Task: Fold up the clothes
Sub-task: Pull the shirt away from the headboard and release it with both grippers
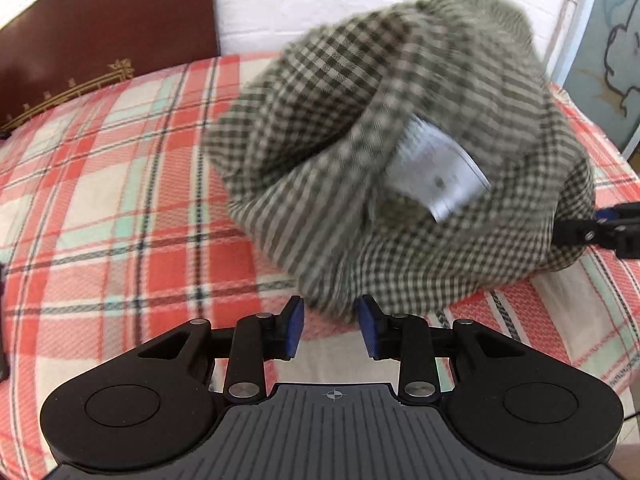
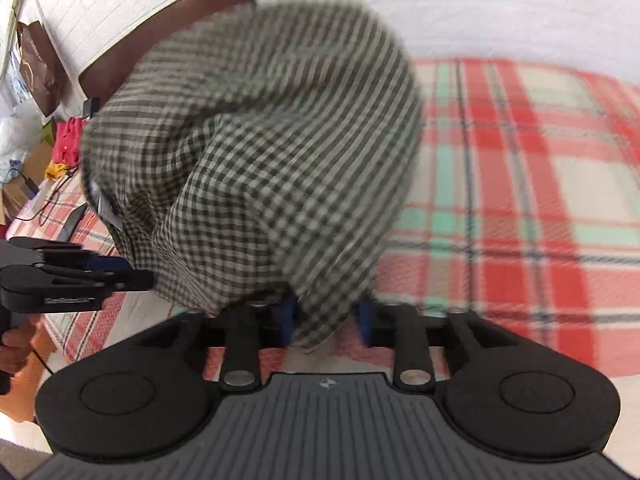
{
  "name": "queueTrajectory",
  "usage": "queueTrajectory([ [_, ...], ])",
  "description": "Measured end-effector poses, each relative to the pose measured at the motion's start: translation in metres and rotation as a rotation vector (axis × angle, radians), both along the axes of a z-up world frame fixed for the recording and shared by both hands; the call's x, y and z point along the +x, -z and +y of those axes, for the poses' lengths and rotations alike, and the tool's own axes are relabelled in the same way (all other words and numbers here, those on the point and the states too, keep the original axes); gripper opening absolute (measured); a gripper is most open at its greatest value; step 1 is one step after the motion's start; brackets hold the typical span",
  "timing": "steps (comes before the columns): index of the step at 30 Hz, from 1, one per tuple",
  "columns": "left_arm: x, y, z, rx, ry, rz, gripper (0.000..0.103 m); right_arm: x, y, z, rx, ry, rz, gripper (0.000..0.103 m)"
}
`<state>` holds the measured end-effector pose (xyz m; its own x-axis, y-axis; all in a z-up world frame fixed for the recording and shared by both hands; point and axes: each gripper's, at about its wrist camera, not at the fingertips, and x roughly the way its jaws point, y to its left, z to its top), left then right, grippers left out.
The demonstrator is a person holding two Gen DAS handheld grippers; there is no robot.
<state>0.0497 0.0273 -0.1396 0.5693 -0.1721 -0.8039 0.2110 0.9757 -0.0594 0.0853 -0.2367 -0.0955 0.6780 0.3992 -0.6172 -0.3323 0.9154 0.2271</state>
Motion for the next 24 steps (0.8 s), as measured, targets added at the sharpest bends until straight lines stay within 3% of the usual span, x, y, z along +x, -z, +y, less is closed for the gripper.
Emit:
queueTrajectory([
  [3,-0.014,-0.020,0.017,-0.032,-0.021,-0.016,0.049,-0.005,-0.017,-0.003,-0.004,0.017,-0.048,0.052],
  [7,-0.013,-0.056,0.027,-0.022,-0.019,-0.114,0.054,-0.010,-0.040,-0.007,-0.008,0.039,-0.112,0.079],
  [9,-0.008,-0.074,0.022,0.018,-0.011,-0.185,0.065,0.007,-0.048,0.004,-0.008,0.033,-0.137,0.079],
  [11,-0.001,-0.088,0.012,0.037,0.002,-0.243,0.067,0.025,-0.053,0.016,-0.010,0.022,-0.144,0.079],
  [14,0.018,-0.101,-0.011,0.035,0.063,-0.312,0.080,0.045,-0.050,0.021,0.001,0.016,-0.121,0.079],
  [16,0.038,-0.104,-0.028,0.047,0.107,-0.346,0.081,0.046,-0.047,0.019,0.013,0.022,-0.105,0.080],
  [19,0.070,-0.085,-0.046,0.078,0.135,-0.303,0.080,0.046,-0.043,0.013,0.030,0.040,-0.090,0.080],
  [20,0.080,-0.078,-0.051,0.086,0.138,-0.280,0.072,0.047,-0.042,0.010,0.031,0.049,-0.086,0.080],
  [21,0.090,-0.070,-0.055,0.091,0.141,-0.256,0.042,0.048,-0.041,0.007,0.033,0.058,-0.082,0.080],
  [23,0.092,-0.056,-0.045,0.030,0.143,-0.191,0.004,0.050,-0.040,0.002,0.033,0.071,-0.075,0.080],
  [24,0.081,-0.057,-0.042,0.009,0.162,-0.194,0.004,0.053,-0.040,0.002,0.036,0.069,-0.070,0.080],
])
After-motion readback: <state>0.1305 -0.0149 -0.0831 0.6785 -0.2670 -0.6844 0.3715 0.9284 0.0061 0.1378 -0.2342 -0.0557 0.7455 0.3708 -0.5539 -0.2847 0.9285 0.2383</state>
